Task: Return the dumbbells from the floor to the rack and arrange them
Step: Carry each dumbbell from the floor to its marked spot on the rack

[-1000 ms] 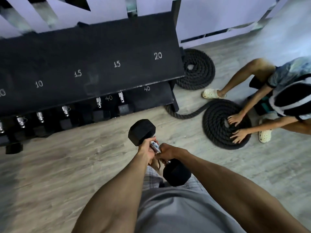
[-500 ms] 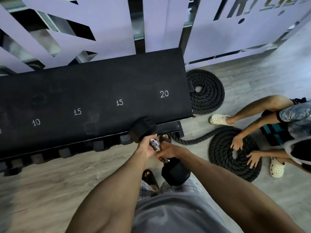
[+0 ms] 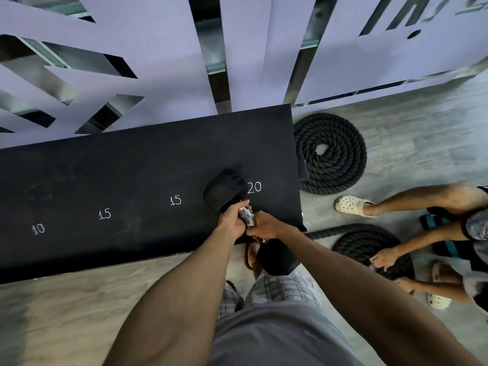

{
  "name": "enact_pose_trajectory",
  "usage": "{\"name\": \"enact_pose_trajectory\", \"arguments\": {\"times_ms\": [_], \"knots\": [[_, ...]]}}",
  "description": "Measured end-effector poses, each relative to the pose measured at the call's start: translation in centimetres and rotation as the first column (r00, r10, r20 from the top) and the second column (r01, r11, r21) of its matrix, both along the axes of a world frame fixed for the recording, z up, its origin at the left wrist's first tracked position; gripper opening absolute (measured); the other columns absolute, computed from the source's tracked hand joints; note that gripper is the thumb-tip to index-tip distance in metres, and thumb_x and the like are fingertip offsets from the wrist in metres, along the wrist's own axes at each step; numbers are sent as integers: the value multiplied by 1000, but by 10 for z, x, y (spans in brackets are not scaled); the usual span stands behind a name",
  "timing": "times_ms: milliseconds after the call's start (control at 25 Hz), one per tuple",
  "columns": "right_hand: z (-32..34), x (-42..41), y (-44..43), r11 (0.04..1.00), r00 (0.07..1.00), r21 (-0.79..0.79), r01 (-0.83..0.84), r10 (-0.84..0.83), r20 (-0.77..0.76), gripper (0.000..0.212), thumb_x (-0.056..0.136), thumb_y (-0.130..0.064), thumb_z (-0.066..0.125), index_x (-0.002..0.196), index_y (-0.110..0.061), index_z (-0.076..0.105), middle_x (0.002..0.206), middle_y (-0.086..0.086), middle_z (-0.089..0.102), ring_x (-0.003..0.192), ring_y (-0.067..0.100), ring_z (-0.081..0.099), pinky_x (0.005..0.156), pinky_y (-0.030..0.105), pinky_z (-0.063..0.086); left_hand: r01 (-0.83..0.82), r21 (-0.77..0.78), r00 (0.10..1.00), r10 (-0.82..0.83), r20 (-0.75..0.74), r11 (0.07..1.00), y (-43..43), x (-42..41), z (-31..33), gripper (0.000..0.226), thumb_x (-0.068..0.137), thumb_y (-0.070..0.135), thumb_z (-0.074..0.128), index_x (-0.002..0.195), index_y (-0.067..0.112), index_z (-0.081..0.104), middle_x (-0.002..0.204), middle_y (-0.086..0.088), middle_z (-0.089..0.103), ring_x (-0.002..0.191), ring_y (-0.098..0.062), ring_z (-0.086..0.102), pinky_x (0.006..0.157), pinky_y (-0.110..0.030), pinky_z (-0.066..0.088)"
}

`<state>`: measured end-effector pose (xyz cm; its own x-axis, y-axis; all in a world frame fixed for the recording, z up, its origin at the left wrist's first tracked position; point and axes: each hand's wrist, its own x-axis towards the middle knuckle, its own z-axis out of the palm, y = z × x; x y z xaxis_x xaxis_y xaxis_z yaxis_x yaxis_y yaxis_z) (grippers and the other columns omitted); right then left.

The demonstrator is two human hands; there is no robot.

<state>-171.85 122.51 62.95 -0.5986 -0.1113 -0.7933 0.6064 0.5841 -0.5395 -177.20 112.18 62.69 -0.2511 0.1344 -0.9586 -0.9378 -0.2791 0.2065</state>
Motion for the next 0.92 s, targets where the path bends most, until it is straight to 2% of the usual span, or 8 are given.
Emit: {"name": "enact_pose_trajectory", "arguments": {"times_ms": [120,280,440,560,720,760,880,920], "knots": [[-8,-17,25,999,999,8,35,-34,-17,4,78,-6,58,74,-6,59,61,6,62,50,16,59,59,29,51,5,29,1000,-6,17,1000,25,-20,-4,12,86,1,65,78,6,59,74,-6,54,70,-15,55,67,-28,49],[-17,-33,50,989,988,10,150,-149,-40,5,85,-8,60,89,-8,57,62,3,60,49,16,57,51,26,49,-15,50,1000,14,22,999,54,-40,-10,10,82,-1,70,86,5,62,80,-6,60,78,-15,60,67,-28,51],[-25,-44,63,972,972,27,233,-232,-43,18,88,-16,63,104,-11,57,76,5,62,53,12,57,44,18,44,44,61,999,-44,1,997,71,-54,-15,30,77,1,75,105,2,64,86,-8,66,85,-16,65,67,-29,55],[-34,-49,69,960,960,39,277,-276,-40,28,88,-21,65,112,-10,56,84,6,63,56,11,59,41,13,43,105,68,995,-105,-4,992,79,-62,-20,20,79,3,74,97,1,67,91,-8,68,88,-18,66,71,-29,53],[-44,-53,74,949,952,80,304,-299,-67,38,85,-28,67,116,-8,57,88,4,66,68,18,63,66,32,57,127,85,992,-125,-31,988,86,-66,-21,19,81,3,73,99,-2,67,95,-10,69,89,-19,67,69,-26,56],[-45,-53,75,947,950,85,309,-304,-66,38,85,-28,67,116,-8,58,88,5,66,68,19,64,67,34,57,124,74,992,-122,-32,989,88,-66,-20,21,81,2,72,100,-4,67,95,-11,69,88,-18,67,68,-26,57],[-43,-55,77,945,949,85,316,-314,-36,35,86,-27,66,115,-8,56,89,9,68,58,16,65,51,23,55,105,28,993,-103,-63,994,94,-65,-13,39,78,0,74,114,-10,64,98,-13,70,84,-17,69,59,-23,58],[-42,-55,78,944,947,79,320,-319,-27,36,87,-25,65,117,-7,56,92,10,69,59,15,66,51,22,55,113,18,991,-111,-70,993,94,-65,-11,43,77,0,75,117,-10,63,103,-16,71,84,-18,69,57,-23,58]]}}
